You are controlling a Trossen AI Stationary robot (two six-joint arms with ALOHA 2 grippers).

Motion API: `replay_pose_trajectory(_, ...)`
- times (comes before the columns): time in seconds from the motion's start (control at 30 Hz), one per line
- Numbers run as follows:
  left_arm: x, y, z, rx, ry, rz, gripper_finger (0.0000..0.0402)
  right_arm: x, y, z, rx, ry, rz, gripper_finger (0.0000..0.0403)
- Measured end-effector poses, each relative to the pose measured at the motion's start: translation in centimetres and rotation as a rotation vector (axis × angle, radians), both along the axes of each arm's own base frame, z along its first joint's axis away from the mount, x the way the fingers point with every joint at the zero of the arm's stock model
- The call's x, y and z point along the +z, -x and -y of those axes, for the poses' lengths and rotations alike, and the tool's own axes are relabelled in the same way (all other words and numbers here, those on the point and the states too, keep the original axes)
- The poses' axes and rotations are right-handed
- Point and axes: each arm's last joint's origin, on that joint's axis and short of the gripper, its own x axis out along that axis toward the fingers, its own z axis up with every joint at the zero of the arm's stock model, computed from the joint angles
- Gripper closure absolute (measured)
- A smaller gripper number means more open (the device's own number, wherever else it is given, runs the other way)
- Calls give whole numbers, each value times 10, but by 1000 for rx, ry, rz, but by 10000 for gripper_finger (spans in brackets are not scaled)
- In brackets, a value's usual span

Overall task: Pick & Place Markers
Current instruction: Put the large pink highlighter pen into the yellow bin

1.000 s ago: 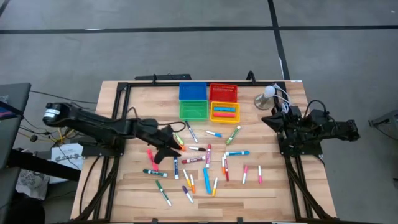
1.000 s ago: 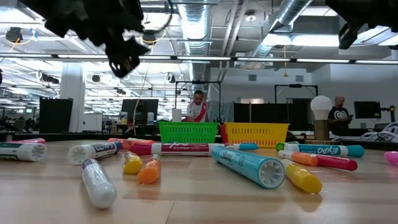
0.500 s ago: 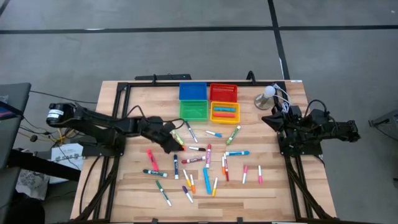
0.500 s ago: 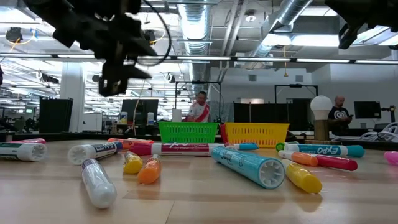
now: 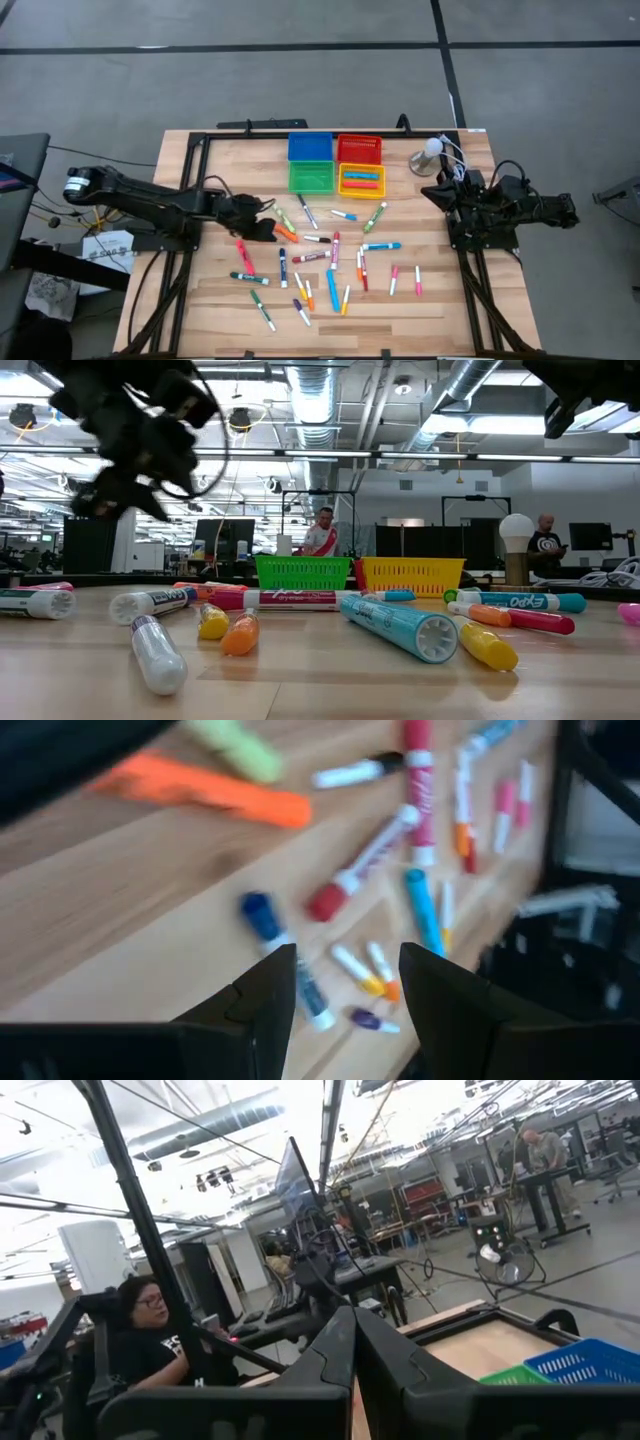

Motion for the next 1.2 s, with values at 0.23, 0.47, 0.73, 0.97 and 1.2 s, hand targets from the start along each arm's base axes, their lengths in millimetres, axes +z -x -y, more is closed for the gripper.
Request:
replay_pose_trajectory(0.23,20,33,10,147,-47,12,224,0,0,0,1,1,-5,402)
replay_pose_trajectory(0.47,18,40,27,195,-44,-12,224,0,0,0,1,1,-5,402)
replay_pose_trajectory(0.73,15,38,38,144,-18,-7,224,0,0,0,1,1,-5,402)
replay_pose_trajectory(0.97,27,27,40,220,32,154,224,0,0,0,1,1,-5,403)
replay_pose_trajectory(1.2,26,24,41,263,62,165,224,0,0,0,1,1,-5,403)
